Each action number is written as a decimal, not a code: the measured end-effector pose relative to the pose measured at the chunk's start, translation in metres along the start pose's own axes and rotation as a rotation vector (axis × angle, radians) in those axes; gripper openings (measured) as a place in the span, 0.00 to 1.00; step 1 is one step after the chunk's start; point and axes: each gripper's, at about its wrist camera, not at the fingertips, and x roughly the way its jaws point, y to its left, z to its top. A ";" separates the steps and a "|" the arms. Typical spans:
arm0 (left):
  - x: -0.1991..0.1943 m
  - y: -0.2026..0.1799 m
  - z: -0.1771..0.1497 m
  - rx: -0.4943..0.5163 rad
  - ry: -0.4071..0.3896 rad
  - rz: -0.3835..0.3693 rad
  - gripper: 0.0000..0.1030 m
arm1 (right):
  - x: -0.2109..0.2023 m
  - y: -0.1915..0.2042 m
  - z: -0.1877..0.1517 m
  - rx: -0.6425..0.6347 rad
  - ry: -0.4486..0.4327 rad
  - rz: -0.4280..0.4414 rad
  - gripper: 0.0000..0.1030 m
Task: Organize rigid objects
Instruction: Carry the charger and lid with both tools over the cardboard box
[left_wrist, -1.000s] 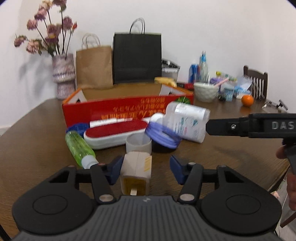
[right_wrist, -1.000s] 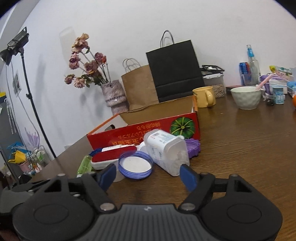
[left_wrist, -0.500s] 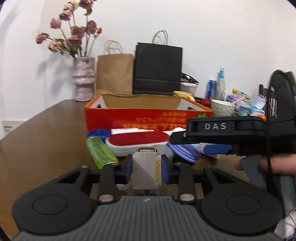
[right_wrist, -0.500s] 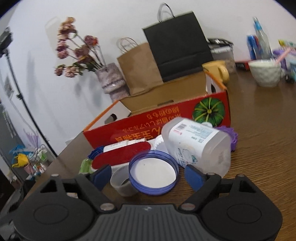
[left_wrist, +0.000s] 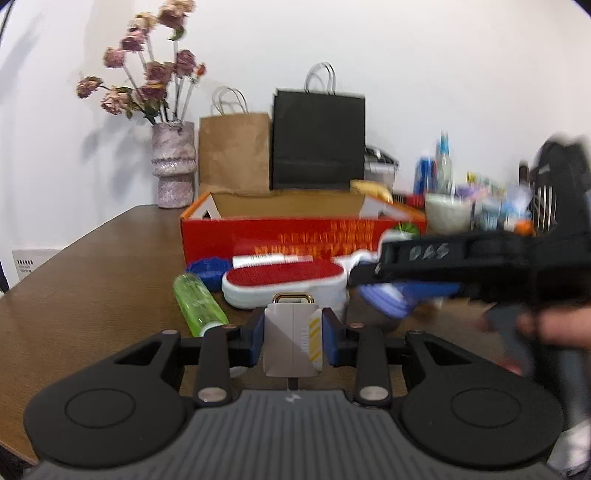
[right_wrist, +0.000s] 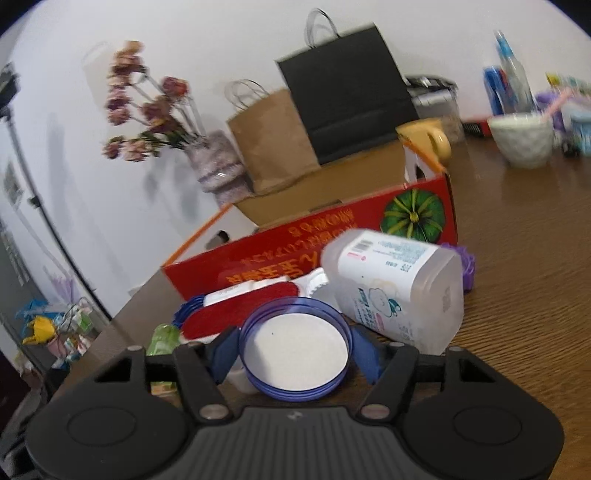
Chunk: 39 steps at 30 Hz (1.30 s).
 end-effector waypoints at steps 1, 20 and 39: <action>0.001 -0.003 -0.002 0.013 0.010 0.006 0.31 | -0.008 0.004 -0.003 -0.042 -0.007 -0.010 0.63; 0.021 -0.016 -0.016 0.078 0.125 0.039 0.32 | -0.037 0.008 -0.042 -0.333 0.075 -0.170 0.64; -0.027 -0.008 -0.011 0.061 -0.045 0.138 0.31 | -0.065 0.018 -0.038 -0.342 -0.015 -0.133 0.63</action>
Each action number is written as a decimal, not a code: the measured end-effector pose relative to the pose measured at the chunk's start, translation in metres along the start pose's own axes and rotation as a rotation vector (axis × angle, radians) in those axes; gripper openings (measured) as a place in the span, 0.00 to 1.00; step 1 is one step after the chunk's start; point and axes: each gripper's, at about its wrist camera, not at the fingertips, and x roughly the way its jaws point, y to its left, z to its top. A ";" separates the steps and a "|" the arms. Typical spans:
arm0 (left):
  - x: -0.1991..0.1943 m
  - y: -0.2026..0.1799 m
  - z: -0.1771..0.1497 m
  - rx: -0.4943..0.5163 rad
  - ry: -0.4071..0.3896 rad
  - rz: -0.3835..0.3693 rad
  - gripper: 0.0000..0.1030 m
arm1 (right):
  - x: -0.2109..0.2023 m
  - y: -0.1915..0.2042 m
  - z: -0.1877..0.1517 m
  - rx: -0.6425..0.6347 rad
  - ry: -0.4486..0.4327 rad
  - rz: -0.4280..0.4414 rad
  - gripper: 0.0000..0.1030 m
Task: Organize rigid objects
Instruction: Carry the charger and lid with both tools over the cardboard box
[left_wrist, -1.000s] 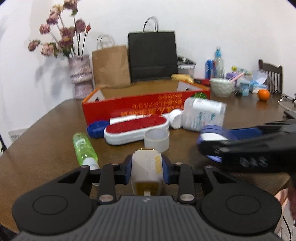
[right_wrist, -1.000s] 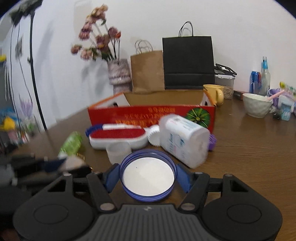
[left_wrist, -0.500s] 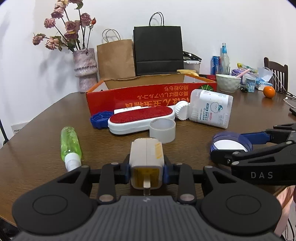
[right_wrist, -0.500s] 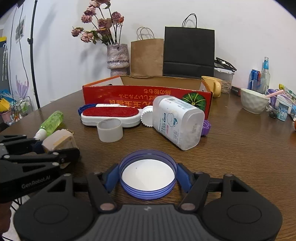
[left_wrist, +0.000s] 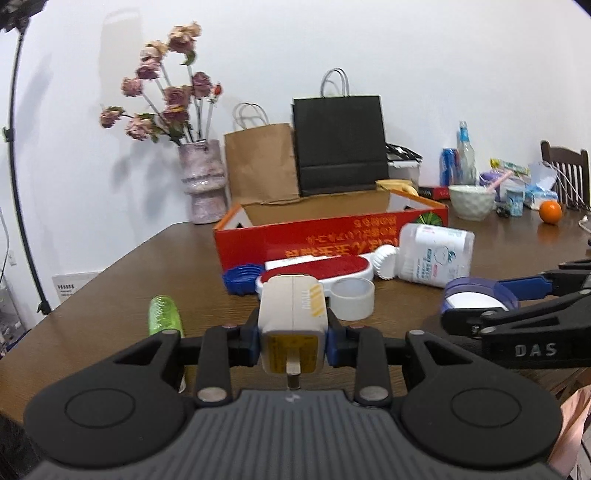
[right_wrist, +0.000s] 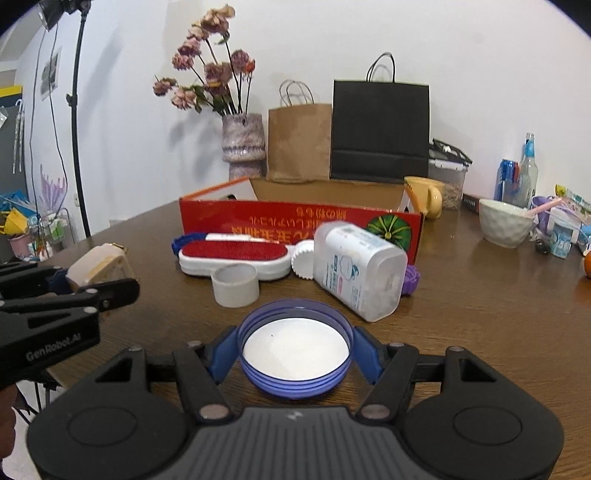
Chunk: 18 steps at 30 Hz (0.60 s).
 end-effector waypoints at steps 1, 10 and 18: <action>-0.003 0.003 0.000 -0.007 0.001 0.006 0.31 | -0.003 0.001 0.000 0.000 -0.004 -0.001 0.64; -0.059 0.018 0.001 -0.040 -0.110 0.097 0.31 | -0.052 0.014 -0.009 -0.006 -0.095 0.012 0.64; -0.110 0.012 -0.013 -0.024 -0.150 0.074 0.31 | -0.105 0.026 -0.025 -0.013 -0.169 -0.020 0.64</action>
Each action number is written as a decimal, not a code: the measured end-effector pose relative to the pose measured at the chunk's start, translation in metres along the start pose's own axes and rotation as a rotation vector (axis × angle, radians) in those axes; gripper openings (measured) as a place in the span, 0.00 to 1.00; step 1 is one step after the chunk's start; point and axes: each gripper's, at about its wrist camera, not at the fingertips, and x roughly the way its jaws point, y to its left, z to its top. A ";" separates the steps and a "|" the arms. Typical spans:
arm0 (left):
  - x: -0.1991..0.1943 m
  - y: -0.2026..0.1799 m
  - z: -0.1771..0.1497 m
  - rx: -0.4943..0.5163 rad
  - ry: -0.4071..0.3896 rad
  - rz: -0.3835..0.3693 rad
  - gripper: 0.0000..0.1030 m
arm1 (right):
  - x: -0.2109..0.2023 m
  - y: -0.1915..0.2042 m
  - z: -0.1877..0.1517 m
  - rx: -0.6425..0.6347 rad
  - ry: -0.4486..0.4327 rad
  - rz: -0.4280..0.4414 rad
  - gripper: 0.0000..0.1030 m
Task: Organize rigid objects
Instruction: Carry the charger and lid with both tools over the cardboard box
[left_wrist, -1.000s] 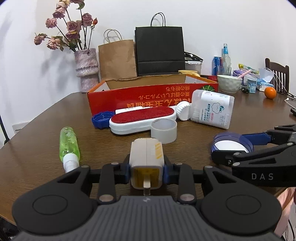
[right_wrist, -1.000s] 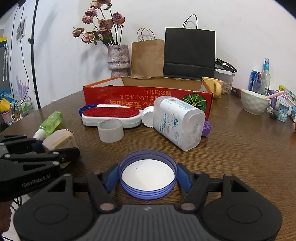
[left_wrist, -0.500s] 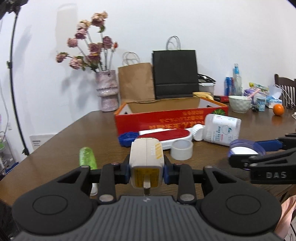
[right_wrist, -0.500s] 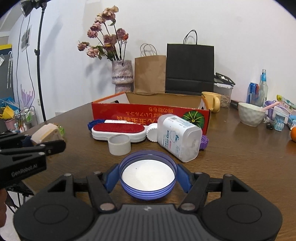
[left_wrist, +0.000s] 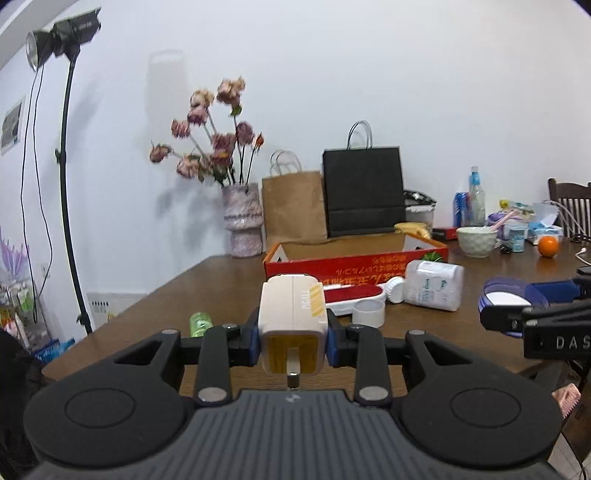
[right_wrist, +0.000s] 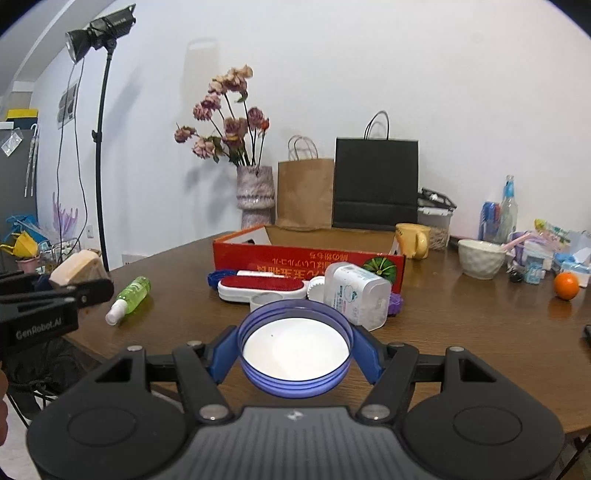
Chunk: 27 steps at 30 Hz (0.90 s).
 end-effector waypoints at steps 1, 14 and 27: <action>-0.004 0.000 -0.001 0.004 -0.008 -0.004 0.31 | -0.004 0.001 -0.001 -0.002 -0.005 -0.006 0.64; 0.037 0.036 0.012 0.014 0.009 0.105 0.32 | 0.012 -0.005 -0.003 0.020 0.017 0.006 0.64; 0.187 0.127 0.035 0.005 0.114 0.135 0.31 | 0.086 -0.025 0.052 0.031 0.011 0.053 0.64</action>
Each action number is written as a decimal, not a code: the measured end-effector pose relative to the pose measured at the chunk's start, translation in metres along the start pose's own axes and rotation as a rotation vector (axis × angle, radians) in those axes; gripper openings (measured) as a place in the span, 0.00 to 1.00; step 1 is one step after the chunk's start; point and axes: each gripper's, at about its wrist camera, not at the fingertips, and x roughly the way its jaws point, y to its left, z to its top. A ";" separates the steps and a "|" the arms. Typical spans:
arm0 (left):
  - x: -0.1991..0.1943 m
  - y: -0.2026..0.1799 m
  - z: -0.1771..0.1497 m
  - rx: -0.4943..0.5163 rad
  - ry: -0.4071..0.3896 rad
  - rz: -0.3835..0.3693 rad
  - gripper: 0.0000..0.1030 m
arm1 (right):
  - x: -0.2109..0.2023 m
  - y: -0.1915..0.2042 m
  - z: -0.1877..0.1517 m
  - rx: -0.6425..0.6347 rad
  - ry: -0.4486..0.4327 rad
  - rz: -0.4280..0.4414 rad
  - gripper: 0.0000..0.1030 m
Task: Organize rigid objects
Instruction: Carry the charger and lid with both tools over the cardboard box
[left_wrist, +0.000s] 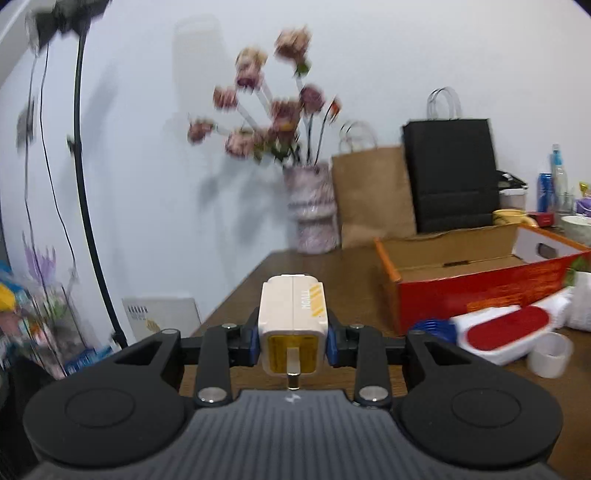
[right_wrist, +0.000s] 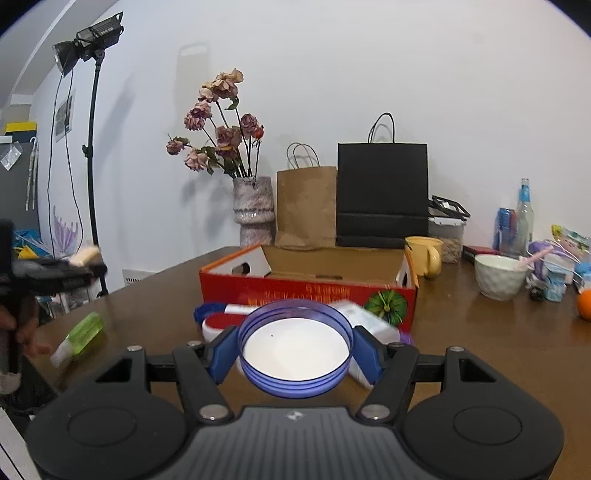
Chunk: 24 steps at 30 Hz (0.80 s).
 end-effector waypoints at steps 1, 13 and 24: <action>0.012 0.004 0.000 -0.012 0.024 -0.004 0.31 | 0.007 -0.002 0.005 0.000 0.004 0.004 0.64; 0.087 -0.003 0.012 0.051 0.067 -0.035 0.32 | 0.101 -0.036 0.065 -0.008 0.055 0.006 0.64; 0.132 -0.022 0.051 -0.047 0.073 -0.162 0.32 | 0.196 -0.062 0.107 -0.050 0.133 0.004 0.64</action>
